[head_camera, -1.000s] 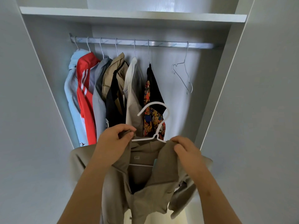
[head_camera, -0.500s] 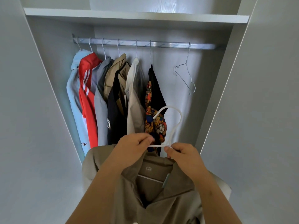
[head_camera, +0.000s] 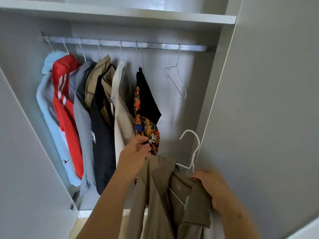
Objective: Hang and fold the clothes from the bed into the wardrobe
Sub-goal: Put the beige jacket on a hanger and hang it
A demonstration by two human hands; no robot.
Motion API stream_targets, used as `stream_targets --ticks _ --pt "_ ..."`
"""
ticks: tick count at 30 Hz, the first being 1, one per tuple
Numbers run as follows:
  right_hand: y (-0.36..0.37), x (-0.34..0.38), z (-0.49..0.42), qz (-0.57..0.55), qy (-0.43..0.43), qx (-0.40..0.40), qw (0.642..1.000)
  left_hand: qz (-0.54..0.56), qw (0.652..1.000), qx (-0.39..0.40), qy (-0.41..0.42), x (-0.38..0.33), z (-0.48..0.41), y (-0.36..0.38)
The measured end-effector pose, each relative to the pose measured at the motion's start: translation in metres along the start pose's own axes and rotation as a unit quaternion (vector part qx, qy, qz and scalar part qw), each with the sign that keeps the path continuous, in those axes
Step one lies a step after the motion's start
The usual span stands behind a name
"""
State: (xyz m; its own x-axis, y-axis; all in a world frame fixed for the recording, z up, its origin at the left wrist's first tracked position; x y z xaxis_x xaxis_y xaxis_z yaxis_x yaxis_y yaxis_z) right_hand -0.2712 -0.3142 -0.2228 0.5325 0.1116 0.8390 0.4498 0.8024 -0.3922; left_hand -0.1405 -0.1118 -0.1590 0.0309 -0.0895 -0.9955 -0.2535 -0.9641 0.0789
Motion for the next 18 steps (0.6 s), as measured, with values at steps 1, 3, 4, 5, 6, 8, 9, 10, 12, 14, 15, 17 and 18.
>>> stream_targets --ticks 1,3,4,5,6,8,9,10,12,14,15,17,18 --pt "-0.003 -0.003 -0.002 -0.012 0.005 -0.01 1.0 -0.004 1.0 0.006 -0.005 0.003 -0.002 0.004" --pt "-0.007 -0.004 -0.007 -0.026 0.004 -0.023 0.999 -0.008 1.0 0.019 -0.012 0.007 -0.005 0.011" --pt "-0.006 -0.002 -0.01 -0.032 -0.001 -0.025 0.999 -0.009 1.0 0.022 -0.015 0.009 -0.007 0.013" --pt "-0.004 0.0 -0.014 -0.035 -0.006 -0.023 0.999 -0.01 0.999 0.025 -0.019 0.01 -0.01 0.015" --pt "0.0 0.004 -0.018 -0.035 -0.012 -0.019 0.999 -0.011 0.999 0.028 -0.021 0.011 -0.015 0.015" --pt "0.008 0.015 -0.028 -0.034 -0.021 -0.01 0.999 -0.008 0.999 0.025 -0.025 0.01 -0.028 0.015" --pt "0.01 0.021 -0.033 -0.035 -0.027 -0.009 0.999 -0.006 1.0 0.019 -0.024 0.008 -0.036 0.014" --pt "0.012 0.029 -0.039 -0.038 -0.034 -0.008 0.999 -0.002 1.0 0.013 -0.02 0.006 -0.045 0.012" --pt "0.015 0.048 -0.053 -0.048 -0.048 -0.004 0.998 0.001 1.0 0.005 -0.006 0.001 -0.066 0.012" --pt "0.018 0.068 -0.069 -0.061 -0.06 0.001 0.996 -0.006 1.0 0.001 0.013 -0.003 -0.09 0.012" --pt "0.021 0.079 -0.079 -0.069 -0.067 0.002 0.995 -0.013 1.0 -0.001 0.023 -0.005 -0.103 0.012" --pt "0.027 0.103 -0.099 -0.083 -0.08 0.003 0.993 -0.031 0.999 -0.007 0.043 -0.01 -0.132 0.011" --pt "0.031 0.115 -0.11 -0.085 -0.085 0.004 0.993 -0.046 0.997 -0.01 0.057 -0.014 -0.147 0.01"
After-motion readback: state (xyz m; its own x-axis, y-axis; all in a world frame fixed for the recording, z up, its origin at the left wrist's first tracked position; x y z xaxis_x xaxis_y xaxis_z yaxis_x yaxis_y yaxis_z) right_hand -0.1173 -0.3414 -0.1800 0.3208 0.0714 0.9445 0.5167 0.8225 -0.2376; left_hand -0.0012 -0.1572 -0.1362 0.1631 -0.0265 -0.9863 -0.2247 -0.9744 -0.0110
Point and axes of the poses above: each hand's wrist, its own z-axis away from the middle knuckle, its own y-axis out of the palm, x = y × z, the point moved 9 cm from there along -z, towards the middle knuckle, and after that the axes turned 10 degrees about z, right-handed, at the moved point
